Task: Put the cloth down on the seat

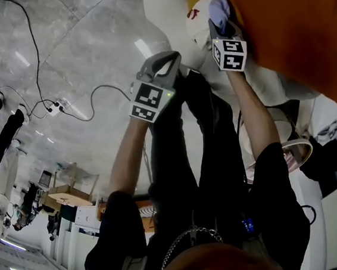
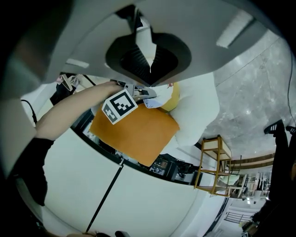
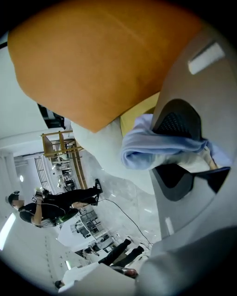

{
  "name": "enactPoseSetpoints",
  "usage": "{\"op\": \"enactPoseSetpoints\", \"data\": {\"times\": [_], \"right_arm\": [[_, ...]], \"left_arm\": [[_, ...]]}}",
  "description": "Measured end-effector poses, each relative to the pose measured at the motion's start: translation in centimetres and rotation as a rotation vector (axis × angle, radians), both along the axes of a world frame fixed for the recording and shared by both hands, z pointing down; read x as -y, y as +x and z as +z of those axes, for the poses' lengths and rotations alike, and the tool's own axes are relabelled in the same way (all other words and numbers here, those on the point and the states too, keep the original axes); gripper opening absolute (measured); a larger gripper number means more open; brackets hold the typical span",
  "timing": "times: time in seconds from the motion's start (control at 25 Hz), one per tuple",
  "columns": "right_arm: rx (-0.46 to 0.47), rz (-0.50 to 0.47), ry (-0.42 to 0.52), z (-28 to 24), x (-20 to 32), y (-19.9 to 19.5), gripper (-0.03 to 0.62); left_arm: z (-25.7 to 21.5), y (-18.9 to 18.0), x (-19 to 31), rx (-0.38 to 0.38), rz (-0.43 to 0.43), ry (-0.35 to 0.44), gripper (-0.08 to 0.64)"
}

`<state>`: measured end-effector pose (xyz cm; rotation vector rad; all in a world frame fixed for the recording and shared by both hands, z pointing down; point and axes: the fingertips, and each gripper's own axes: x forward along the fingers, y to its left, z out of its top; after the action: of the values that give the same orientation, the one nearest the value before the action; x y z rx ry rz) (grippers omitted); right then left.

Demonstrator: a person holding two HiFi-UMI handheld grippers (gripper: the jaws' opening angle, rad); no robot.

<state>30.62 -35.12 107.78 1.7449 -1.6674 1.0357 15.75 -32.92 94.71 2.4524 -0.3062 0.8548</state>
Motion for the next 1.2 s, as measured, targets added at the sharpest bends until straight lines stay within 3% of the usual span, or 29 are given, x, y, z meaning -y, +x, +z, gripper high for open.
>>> {"op": "enactPoseSetpoints", "data": {"times": [0.28, 0.48, 0.68, 0.8, 0.84, 1.04, 1.2], "right_arm": [[0.024, 0.087, -0.088, 4.2, -0.6, 1.4, 0.143], [0.023, 0.087, -0.088, 4.9, 0.0, 1.3, 0.149], [-0.009, 0.091, -0.061, 2.9, -0.2, 1.2, 0.230], [-0.041, 0.089, -0.044, -0.4, -1.1, 1.2, 0.236], [-0.044, 0.093, -0.039, -1.8, -1.6, 1.2, 0.227], [-0.010, 0.114, -0.015, -10.3, -3.7, 0.4, 0.026], [0.018, 0.134, 0.021, -18.4, -4.9, -0.1, 0.003]], "left_arm": [[-0.2, -1.7, 0.4, -0.038, -0.026, 0.010, 0.011], [-0.3, -3.0, 1.3, -0.034, -0.025, 0.035, 0.011], [-2.0, -3.6, 1.6, -0.062, -0.039, 0.022, 0.011], [-4.7, -3.1, 1.4, -0.082, -0.044, 0.023, 0.011], [-5.8, -2.8, 1.3, -0.087, -0.040, 0.023, 0.011], [-12.3, -0.9, 0.2, -0.094, 0.001, 0.030, 0.011], [-18.4, 1.0, -0.6, -0.103, 0.031, 0.036, 0.011]]}}
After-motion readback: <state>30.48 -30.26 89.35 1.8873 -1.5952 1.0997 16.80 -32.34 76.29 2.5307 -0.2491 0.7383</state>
